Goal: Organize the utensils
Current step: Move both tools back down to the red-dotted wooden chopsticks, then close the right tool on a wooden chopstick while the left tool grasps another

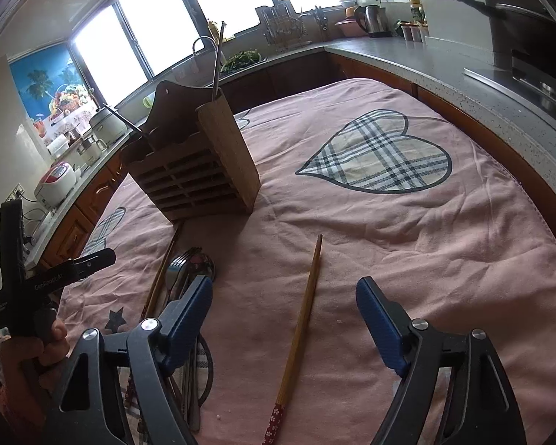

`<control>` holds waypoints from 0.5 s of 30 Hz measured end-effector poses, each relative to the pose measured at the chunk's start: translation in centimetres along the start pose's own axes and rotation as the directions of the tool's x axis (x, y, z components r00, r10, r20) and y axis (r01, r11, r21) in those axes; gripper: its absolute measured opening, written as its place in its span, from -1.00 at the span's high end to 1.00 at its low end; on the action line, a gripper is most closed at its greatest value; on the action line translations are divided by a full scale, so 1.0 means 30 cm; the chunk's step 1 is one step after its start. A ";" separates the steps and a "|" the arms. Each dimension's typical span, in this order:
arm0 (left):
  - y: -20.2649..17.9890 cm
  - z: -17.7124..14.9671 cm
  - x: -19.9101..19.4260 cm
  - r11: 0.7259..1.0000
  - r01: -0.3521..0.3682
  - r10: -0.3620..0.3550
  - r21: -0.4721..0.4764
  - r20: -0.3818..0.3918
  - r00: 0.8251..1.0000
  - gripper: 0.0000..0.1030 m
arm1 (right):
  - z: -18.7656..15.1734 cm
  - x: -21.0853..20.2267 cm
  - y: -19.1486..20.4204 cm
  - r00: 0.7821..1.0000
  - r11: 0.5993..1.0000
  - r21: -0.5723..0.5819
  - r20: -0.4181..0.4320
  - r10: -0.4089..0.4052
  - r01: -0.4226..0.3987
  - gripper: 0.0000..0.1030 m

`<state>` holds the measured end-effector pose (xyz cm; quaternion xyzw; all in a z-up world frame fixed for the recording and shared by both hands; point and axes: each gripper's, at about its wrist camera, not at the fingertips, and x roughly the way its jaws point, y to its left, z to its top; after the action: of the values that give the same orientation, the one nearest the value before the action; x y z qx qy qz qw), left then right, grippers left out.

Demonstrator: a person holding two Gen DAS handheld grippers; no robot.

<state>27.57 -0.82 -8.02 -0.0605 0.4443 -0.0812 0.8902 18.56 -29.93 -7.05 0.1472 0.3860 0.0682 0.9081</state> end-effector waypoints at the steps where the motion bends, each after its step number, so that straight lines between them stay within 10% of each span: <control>1: -0.008 0.014 0.020 1.000 0.000 0.000 0.004 -0.010 1.000 -0.75 | 0.005 0.012 0.000 1.000 1.000 -0.002 -0.010 -0.005 0.005 -0.45; 15: -0.099 0.132 0.248 0.998 -0.027 0.030 0.049 -0.077 0.997 -0.11 | 0.036 0.151 -0.046 0.994 0.998 0.015 -0.098 -0.051 0.053 0.02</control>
<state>34.88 -5.05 -10.94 -0.0294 0.4771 -0.0815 0.8746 22.50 -30.40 -9.85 0.1417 0.4344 0.0482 0.8882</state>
